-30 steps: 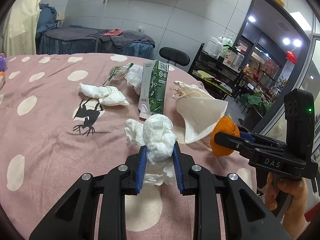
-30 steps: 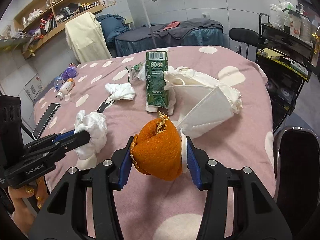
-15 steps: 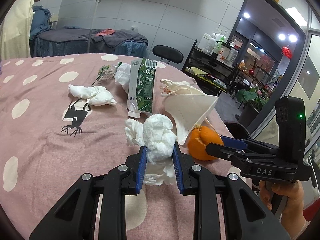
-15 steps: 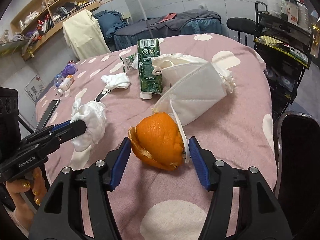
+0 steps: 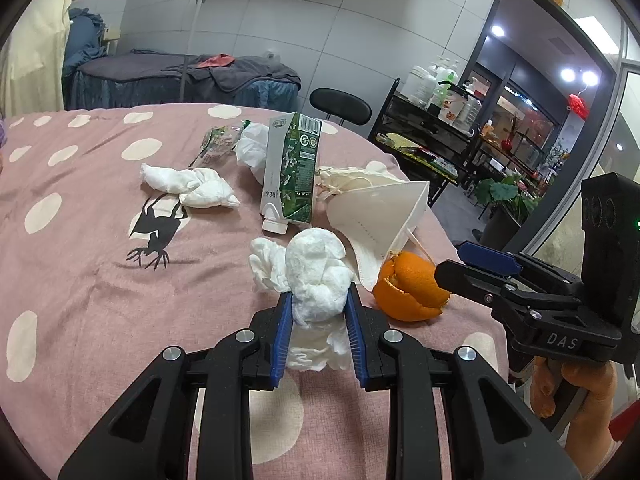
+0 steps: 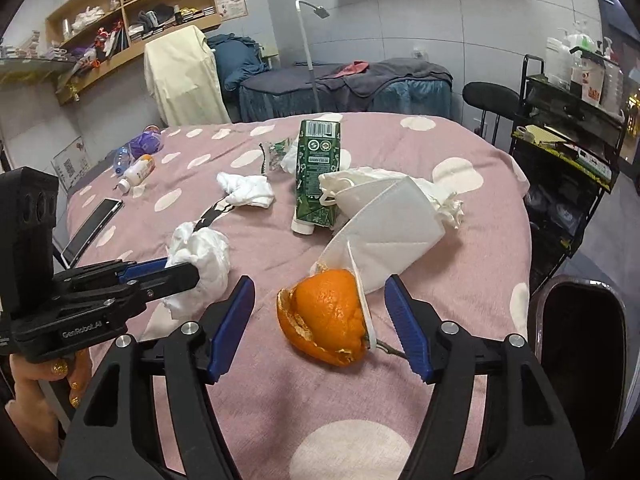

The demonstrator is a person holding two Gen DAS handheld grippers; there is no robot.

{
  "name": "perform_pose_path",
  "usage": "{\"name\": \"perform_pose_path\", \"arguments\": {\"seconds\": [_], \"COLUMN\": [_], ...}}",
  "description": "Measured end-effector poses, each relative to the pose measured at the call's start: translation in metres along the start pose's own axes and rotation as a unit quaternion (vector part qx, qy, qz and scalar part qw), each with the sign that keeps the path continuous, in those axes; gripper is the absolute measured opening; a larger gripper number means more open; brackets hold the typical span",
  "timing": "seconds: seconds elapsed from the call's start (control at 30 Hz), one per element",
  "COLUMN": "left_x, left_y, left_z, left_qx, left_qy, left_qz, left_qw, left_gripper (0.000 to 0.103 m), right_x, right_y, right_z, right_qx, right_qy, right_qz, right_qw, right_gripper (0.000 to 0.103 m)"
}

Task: Collect trash
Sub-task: 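Grasp the white face mask with the right tool and lift it, then carry the tissue and face mask over the brown bin with both tools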

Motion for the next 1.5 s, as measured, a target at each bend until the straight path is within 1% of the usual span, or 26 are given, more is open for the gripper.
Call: {"name": "perform_pose_path", "arguments": {"seconds": [0.07,0.17,0.23,0.27,0.3,0.33,0.37,0.4,0.43,0.47,0.5,0.57,0.63,0.77,0.87,0.93,1.0,1.1,1.17,1.23,1.3,1.4,1.5], "left_x": [0.0,-0.001,-0.001,-0.001,-0.001,0.0,0.0,0.0,0.0,0.0,0.0,0.0,0.002,0.006,0.009,0.011,0.013,0.016,0.018,0.02,0.023,0.027,0.03], "left_y": [0.0,-0.001,-0.002,-0.003,-0.004,-0.004,-0.005,-0.006,-0.007,-0.008,-0.008,-0.008,-0.006,0.001,0.009,0.014,0.02,0.027,0.031,0.035,0.041,0.05,0.063], "left_z": [0.0,0.0,-0.001,-0.001,-0.002,-0.002,-0.002,-0.002,-0.002,-0.002,-0.002,-0.002,-0.001,-0.002,-0.001,-0.001,-0.002,-0.004,-0.006,-0.008,-0.01,-0.009,-0.005], "left_qx": [0.0,0.0,0.001,0.001,0.001,0.001,0.002,0.003,0.004,0.004,0.005,0.005,0.005,-0.001,-0.007,-0.012,-0.016,-0.022,-0.025,-0.028,-0.03,-0.037,-0.049], "left_qy": [0.001,0.001,0.002,0.002,0.003,0.004,0.004,0.004,0.004,0.003,0.003,0.002,0.002,0.005,0.007,0.008,0.01,0.015,0.019,0.023,0.027,0.029,0.029], "left_qz": [0.001,0.002,0.0,-0.002,-0.003,-0.004,-0.004,-0.005,-0.006,-0.008,-0.008,-0.008,-0.006,0.003,0.012,0.016,0.021,0.024,0.028,0.033,0.043,0.054,0.065], "left_qw": [1.0,1.0,1.0,1.0,1.0,1.0,1.0,1.0,1.0,1.0,1.0,1.0,1.0,1.0,0.9999,0.9998,0.9996,0.9994,0.9991,0.9988,0.9983,0.9974,0.9963], "left_gripper": [0.025,0.025,0.025,0.025,0.025,0.025,0.025,0.025,0.025,0.025,0.025,0.025,0.025,0.025,0.025,0.025,0.025,0.025,0.025,0.025,0.025,0.025,0.025], "right_x": [0.006,0.024,0.036,0.042,0.044,0.046,0.047,0.047,0.047,0.046,0.045,0.042,0.039,0.042,0.049,0.056,0.064,0.073,0.078,0.081,0.083,0.08,0.069], "right_y": [0.009,0.029,0.039,0.044,0.05,0.054,0.057,0.058,0.056,0.056,0.056,0.055,0.057,0.059,0.058,0.048,0.037,0.026,0.022,0.021,0.024,0.036,0.058], "right_z": [0.006,0.018,0.027,0.036,0.046,0.053,0.06,0.065,0.067,0.068,0.066,0.058,0.046,0.006,-0.024,-0.045,-0.064,-0.085,-0.096,-0.104,-0.109,-0.114,-0.117], "right_qx": [-0.008,-0.012,-0.031,-0.048,-0.054,-0.045,-0.027,-0.018,-0.021,-0.028,-0.03,-0.029,-0.041,-0.06,-0.056,-0.055,-0.068,-0.074,-0.073,-0.081,-0.084,-0.095,-0.11], "right_qy": [-0.005,-0.003,0.001,-0.005,-0.02,-0.028,-0.034,-0.038,-0.041,-0.044,-0.041,-0.03,-0.016,0.027,0.056,0.08,0.106,0.134,0.146,0.158,0.161,0.162,0.155], "right_qz": [0.018,0.067,0.071,0.067,0.07,0.079,0.091,0.091,0.084,0.077,0.077,0.075,0.069,0.059,0.054,0.037,0.013,-0.004,-0.01,-0.014,-0.011,0.002,0.025], "right_qw": [1.0,0.998,0.997,0.997,0.996,0.995,0.995,0.995,0.995,0.996,0.996,0.996,0.997,0.996,0.995,0.995,0.992,0.988,0.986,0.984,0.983,0.982,0.981], "right_gripper": [0.067,0.067,0.068,0.069,0.072,0.072,0.067,0.057,0.026,0.019,0.017,0.008,0.006,0.006,0.006,0.006,0.006,0.006,0.006,0.006,0.006,0.006,0.006]}}
Point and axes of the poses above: each gripper's, at about its wrist camera, not at the fingertips, and z roughly the way its jaws point, y to its right, x to its top, the point moved 5 cm from there along z, roughly the way its jaws point, and after that the axes turned 4 degrees about -y, right-handed, at the moved point
